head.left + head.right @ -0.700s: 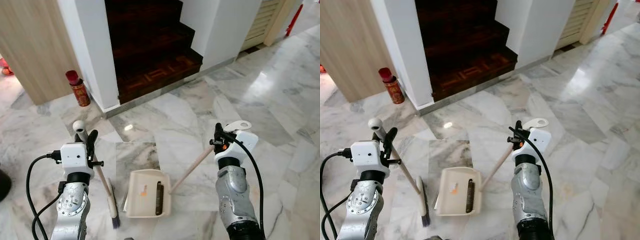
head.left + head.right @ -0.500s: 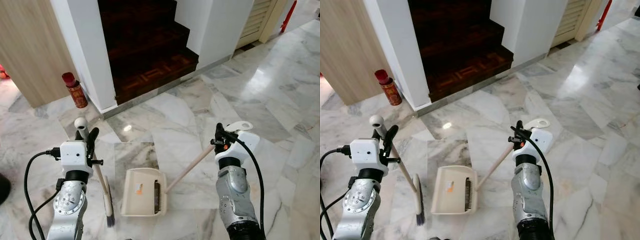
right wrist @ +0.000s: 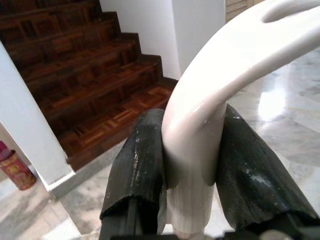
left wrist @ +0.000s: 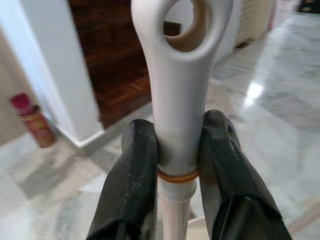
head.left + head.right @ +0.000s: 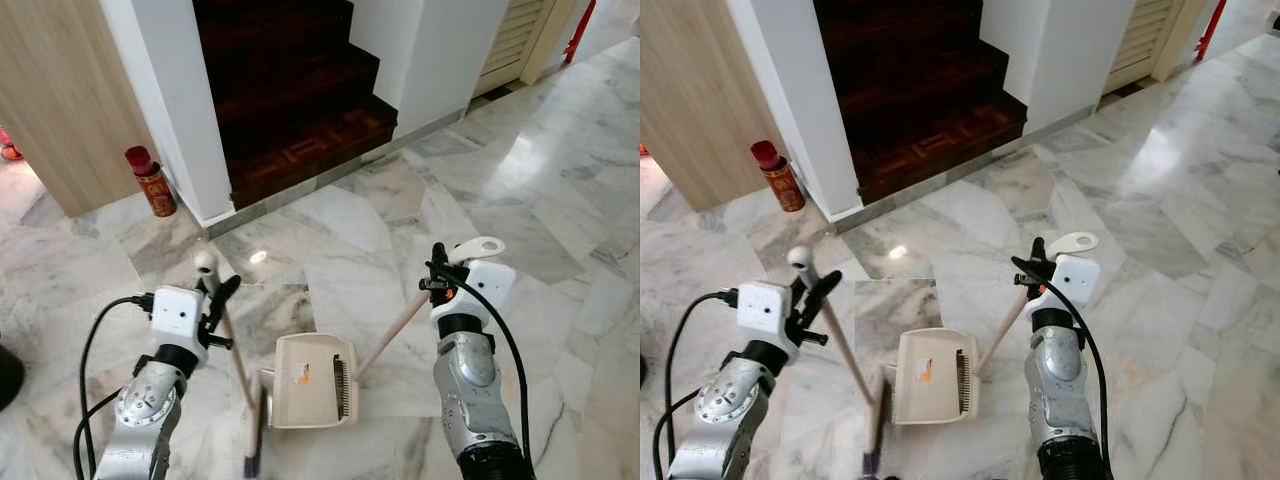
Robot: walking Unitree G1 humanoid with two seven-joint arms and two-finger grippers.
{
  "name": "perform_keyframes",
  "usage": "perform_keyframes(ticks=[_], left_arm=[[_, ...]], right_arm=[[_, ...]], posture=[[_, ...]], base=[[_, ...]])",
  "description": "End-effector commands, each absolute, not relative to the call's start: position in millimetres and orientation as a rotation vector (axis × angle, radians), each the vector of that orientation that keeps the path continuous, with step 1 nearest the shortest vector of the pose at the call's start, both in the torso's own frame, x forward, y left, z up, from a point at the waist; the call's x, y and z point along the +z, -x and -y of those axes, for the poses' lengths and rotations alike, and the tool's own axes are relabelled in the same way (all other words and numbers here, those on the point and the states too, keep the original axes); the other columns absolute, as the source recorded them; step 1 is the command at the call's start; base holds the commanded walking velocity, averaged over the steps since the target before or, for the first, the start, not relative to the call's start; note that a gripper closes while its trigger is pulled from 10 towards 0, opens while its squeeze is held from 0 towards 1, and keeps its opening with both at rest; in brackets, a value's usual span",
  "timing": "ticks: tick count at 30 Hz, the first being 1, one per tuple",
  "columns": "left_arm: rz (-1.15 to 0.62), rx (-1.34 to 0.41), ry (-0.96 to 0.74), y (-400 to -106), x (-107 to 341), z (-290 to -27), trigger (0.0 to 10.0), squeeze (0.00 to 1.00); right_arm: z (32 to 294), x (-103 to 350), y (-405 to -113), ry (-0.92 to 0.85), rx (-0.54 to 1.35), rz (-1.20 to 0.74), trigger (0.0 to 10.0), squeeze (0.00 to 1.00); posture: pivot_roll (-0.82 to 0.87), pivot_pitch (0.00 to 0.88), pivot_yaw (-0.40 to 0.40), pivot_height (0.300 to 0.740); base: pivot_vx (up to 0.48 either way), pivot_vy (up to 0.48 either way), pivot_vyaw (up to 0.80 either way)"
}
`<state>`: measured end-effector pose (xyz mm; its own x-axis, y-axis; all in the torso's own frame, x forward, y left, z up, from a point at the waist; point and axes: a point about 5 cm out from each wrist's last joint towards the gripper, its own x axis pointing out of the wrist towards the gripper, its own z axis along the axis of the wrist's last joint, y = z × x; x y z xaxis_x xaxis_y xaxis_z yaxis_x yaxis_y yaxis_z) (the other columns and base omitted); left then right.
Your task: Sweep floor
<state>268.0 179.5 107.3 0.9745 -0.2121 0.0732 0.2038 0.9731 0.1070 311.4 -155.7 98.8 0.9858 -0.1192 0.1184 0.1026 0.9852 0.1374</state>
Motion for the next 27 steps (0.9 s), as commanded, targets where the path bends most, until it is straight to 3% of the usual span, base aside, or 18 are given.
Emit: perform_keyframes(ticks=[1, 27], left_arm=[[0.092, -0.225, -0.118, -266.1, 111.5, -181.7, 10.0, 0.0], [0.167, -0.208, -0.197, -263.9, 153.5, -205.7, 10.0, 0.0]], right_arm=[[156.6, 95.8, -309.2, -0.112, -0.117, 0.13, 10.0, 0.0], [151.2, 66.5, -300.4, -0.044, -0.147, 0.051, 10.0, 0.0]], posture=[[0.0, 0.129, -0.031, 0.74], [0.04, 0.183, -0.017, 0.74]], base=[[0.0, 0.0, 0.0], [0.0, 0.0, 0.0]])
